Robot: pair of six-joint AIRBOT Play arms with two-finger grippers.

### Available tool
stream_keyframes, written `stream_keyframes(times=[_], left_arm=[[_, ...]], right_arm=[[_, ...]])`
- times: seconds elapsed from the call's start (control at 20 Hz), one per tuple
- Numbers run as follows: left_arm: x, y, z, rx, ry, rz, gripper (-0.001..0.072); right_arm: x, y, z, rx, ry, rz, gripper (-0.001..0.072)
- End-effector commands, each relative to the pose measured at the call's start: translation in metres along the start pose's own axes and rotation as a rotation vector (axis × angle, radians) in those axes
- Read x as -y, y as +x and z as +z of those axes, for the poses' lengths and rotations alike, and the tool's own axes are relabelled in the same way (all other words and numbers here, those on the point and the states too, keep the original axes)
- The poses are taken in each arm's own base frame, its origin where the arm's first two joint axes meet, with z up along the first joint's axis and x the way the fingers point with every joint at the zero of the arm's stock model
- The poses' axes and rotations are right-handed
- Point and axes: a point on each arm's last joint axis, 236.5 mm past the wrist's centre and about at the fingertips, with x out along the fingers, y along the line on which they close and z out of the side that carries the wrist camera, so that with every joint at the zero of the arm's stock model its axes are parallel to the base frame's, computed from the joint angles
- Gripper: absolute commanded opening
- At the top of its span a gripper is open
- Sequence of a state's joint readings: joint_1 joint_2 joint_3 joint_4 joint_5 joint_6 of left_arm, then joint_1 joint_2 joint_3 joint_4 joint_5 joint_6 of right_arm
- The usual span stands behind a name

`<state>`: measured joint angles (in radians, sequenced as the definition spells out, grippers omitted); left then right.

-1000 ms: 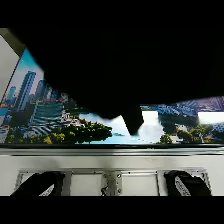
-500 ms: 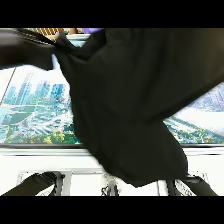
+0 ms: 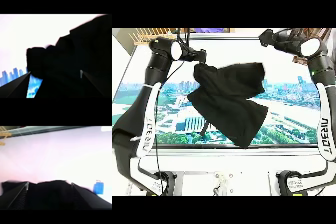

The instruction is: Fold the clothes and pants, and hang the long-sleeved shirts on hangers.

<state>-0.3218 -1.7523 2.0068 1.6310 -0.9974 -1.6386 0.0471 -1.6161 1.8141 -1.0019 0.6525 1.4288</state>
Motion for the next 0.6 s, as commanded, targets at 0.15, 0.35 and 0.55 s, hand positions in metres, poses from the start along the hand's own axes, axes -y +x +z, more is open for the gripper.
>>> stream_keyframes(times=[0.15,0.35,0.55], left_arm=[[-0.096,0.031,-0.06,-0.201,-0.193,0.119,0.069],[-0.133,0.04,-0.159,-0.436,-0.497,0.052,0.0689],[-0.125,0.049,-0.234,-0.587,-0.76,-0.071,0.069]], right_arm=[[0.05,-0.055,0.003,-0.105,-0.069,-0.067,0.059],[0.076,-0.112,-0.097,-0.42,-0.018,-0.113,0.0586],[0.123,-0.158,-0.239,-0.669,0.308,-0.291,0.0587]])
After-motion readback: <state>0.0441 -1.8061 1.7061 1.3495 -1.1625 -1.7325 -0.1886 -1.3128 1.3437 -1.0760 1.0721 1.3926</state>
